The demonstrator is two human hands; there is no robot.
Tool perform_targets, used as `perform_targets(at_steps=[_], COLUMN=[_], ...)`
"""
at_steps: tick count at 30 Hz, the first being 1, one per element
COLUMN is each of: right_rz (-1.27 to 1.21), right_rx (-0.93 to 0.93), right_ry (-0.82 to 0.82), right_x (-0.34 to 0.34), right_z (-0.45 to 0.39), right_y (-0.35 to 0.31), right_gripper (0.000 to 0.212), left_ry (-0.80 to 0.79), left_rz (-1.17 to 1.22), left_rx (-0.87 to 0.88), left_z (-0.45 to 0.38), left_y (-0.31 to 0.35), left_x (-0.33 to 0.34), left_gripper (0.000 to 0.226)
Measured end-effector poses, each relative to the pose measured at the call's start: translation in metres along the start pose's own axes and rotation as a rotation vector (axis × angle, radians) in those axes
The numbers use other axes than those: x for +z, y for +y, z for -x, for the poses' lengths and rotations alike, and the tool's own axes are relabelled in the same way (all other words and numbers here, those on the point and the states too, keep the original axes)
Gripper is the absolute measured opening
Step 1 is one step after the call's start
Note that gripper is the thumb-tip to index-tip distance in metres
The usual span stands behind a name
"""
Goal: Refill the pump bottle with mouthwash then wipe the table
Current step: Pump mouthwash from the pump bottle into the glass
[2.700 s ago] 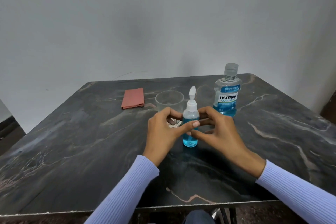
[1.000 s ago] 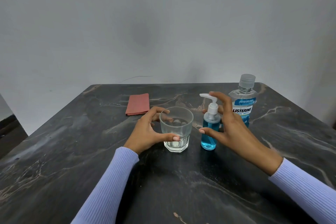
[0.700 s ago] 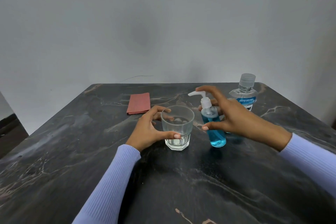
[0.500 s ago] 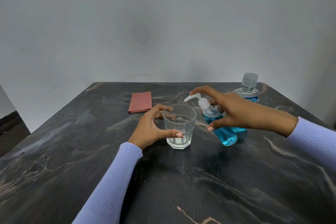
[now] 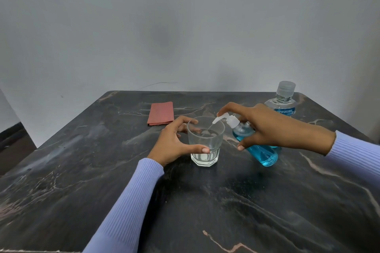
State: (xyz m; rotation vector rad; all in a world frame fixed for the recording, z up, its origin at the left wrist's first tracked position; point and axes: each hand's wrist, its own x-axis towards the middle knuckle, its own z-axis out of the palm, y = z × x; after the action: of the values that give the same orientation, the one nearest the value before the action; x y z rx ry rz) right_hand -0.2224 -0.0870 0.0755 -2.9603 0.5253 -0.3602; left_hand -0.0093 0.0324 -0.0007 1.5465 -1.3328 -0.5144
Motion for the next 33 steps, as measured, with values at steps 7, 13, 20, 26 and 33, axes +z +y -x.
perform_targets(at_steps=[7,13,20,26,33], right_rz=[0.007,0.023,0.015,0.051,0.053], right_rx=[0.033,0.056,0.059,0.079,0.072], right_ry=[0.033,0.022,0.053,0.063,0.096], right_x=[0.001,-0.002,-0.001,-0.002,-0.001], right_z=[0.000,0.003,0.002,0.001,0.004], right_y=[-0.003,-0.007,-0.008,-0.006,-0.015], right_gripper=[0.082,0.081,0.080,0.084,0.072], left_ry=[-0.001,-0.003,-0.002,-0.009,-0.007], left_rz=[0.003,0.005,0.006,0.008,0.005], left_rx=[0.000,0.003,0.007,0.006,0.012], left_z=[0.000,0.001,0.000,-0.001,-0.001], left_y=[0.001,0.001,0.001,-0.001,-0.002], left_x=[0.000,0.000,0.000,0.000,-0.001], left_gripper=[0.075,0.075,0.075,0.074,0.074])
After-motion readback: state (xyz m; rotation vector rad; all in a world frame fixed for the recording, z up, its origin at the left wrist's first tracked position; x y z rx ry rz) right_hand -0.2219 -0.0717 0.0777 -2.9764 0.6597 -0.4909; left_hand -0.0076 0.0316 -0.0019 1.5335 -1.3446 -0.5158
